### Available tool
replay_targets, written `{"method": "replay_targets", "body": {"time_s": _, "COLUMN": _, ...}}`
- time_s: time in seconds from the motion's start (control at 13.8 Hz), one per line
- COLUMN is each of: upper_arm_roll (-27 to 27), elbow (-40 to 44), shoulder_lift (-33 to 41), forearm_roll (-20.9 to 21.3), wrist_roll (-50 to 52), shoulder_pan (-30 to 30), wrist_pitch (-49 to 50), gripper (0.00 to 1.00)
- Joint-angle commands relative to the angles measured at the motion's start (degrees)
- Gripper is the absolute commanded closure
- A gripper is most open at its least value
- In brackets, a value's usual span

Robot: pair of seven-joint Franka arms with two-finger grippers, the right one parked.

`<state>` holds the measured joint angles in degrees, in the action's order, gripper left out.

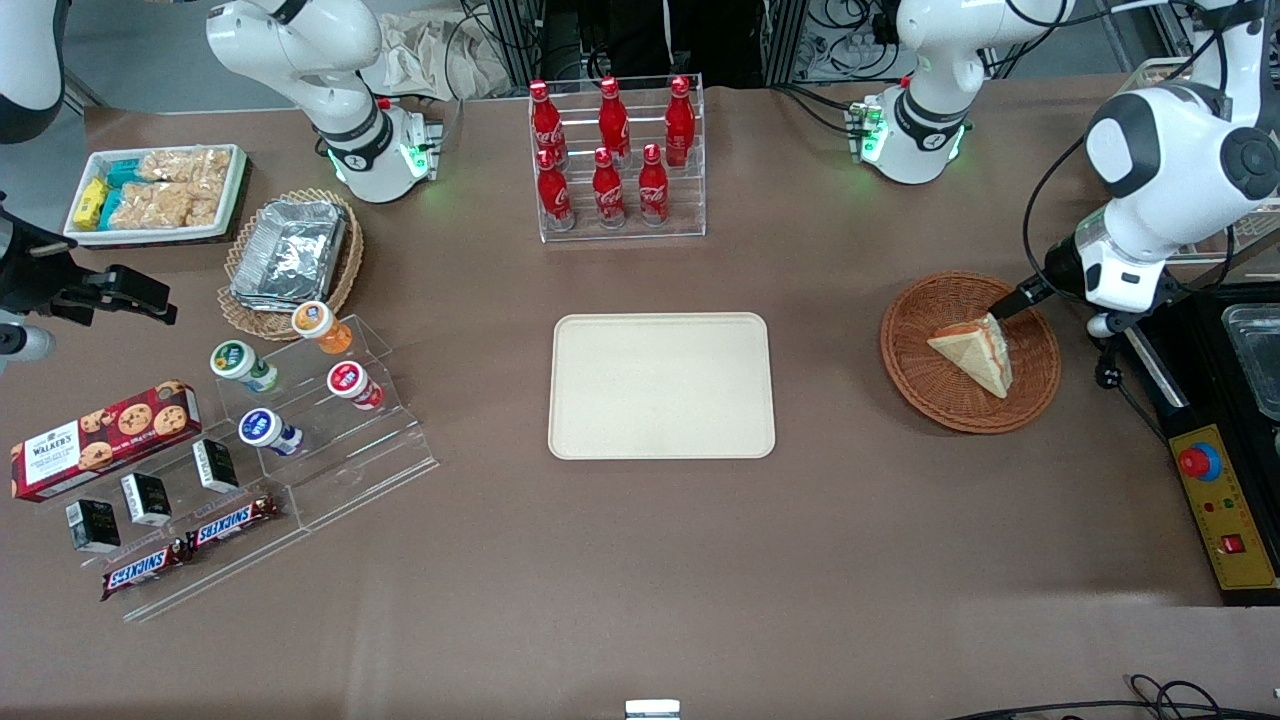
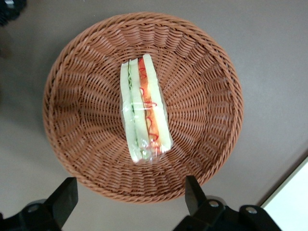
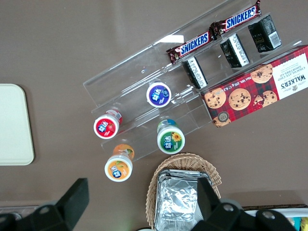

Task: Place sandwich from basket to tray
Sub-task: 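Lower the left gripper around the sandwich and close on it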

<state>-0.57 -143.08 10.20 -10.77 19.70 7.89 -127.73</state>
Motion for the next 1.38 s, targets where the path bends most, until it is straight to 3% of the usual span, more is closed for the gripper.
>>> {"method": "replay_targets", "body": {"time_s": 0.0, "upper_arm_roll": -0.48, "elbow": -0.53, "shoulder_lift": -2.90, "forearm_roll": -3.19, "wrist_roll": 0.95, "shoulder_pan": 1.16, "wrist_pitch": -3.04, "gripper": 0.01}}
{"method": "replay_targets", "body": {"time_s": 1.02, "upper_arm_roll": -1.01, "elbow": -0.80, "shoulder_lift": -15.91, "forearm_roll": -11.46, "wrist_roll": 0.95, "shoulder_pan": -1.12, "wrist_pitch": -13.95, "gripper": 0.01}}
{"method": "replay_targets", "body": {"time_s": 1.16, "upper_arm_roll": -1.01, "elbow": -0.62, "shoulder_lift": -15.91, "forearm_roll": -11.47, "wrist_roll": 0.95, "shoulder_pan": -1.21, "wrist_pitch": -14.21, "gripper": 0.17}}
{"method": "replay_targets", "body": {"time_s": 1.31, "upper_arm_roll": -1.01, "elbow": -0.45, "shoulder_lift": -16.18, "forearm_roll": -11.38, "wrist_roll": 0.69, "shoulder_pan": -1.21, "wrist_pitch": -14.21, "gripper": 0.49}}
